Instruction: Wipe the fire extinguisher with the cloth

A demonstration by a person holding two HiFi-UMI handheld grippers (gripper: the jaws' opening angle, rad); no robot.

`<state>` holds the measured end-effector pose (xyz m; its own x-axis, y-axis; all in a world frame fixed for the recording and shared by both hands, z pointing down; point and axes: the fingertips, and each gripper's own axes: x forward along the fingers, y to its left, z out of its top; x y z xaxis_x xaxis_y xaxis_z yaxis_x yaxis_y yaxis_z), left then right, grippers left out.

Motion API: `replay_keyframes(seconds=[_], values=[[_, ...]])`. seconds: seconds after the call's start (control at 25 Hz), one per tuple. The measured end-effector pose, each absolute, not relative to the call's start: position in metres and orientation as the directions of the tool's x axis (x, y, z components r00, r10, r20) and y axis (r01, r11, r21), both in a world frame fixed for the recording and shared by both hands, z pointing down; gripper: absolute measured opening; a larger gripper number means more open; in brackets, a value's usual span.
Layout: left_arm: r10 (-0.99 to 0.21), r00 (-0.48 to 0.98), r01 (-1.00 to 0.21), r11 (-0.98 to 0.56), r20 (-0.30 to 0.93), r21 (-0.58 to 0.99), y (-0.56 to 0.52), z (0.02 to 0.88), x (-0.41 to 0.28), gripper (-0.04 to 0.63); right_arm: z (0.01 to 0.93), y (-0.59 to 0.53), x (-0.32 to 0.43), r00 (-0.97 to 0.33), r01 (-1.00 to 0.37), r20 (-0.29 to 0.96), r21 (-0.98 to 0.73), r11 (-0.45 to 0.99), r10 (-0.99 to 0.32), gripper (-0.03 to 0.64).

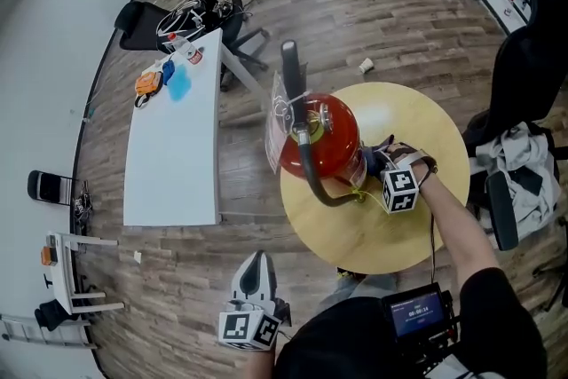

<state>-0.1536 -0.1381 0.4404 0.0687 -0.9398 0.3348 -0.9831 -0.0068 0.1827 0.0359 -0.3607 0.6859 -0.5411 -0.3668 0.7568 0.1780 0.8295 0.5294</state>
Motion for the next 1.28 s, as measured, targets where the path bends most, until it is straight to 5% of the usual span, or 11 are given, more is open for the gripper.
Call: replay_keyframes(seconds=[0.52, 0.84, 1.28], values=[[-0.940, 0.157, -0.973, -0.096, 0.302, 0.208, -0.135, 0.438, -0.146, 0.023, 0.694, -0.262, 0.021, -0.637, -0.233, 0.744, 0.067, 0.970, -0.204, 0.100], [-0.950, 0.180, -0.966, -0.123, 0.253, 0.227, -0.117, 0.429, -0.169, 0.024, 0.670, -0.239, 0.002, -0.696, -0.636, 0.625, -0.308, 0.707, -0.353, 0.100], [-0.925, 0.336, -0.924, -0.289, 0.175, 0.250, -0.114, 0.430, -0.169, 0.023, 0.514, -0.234, 0.005, -0.633, -0.754, 0.413, -0.137, 0.643, -0.654, 0.100]])
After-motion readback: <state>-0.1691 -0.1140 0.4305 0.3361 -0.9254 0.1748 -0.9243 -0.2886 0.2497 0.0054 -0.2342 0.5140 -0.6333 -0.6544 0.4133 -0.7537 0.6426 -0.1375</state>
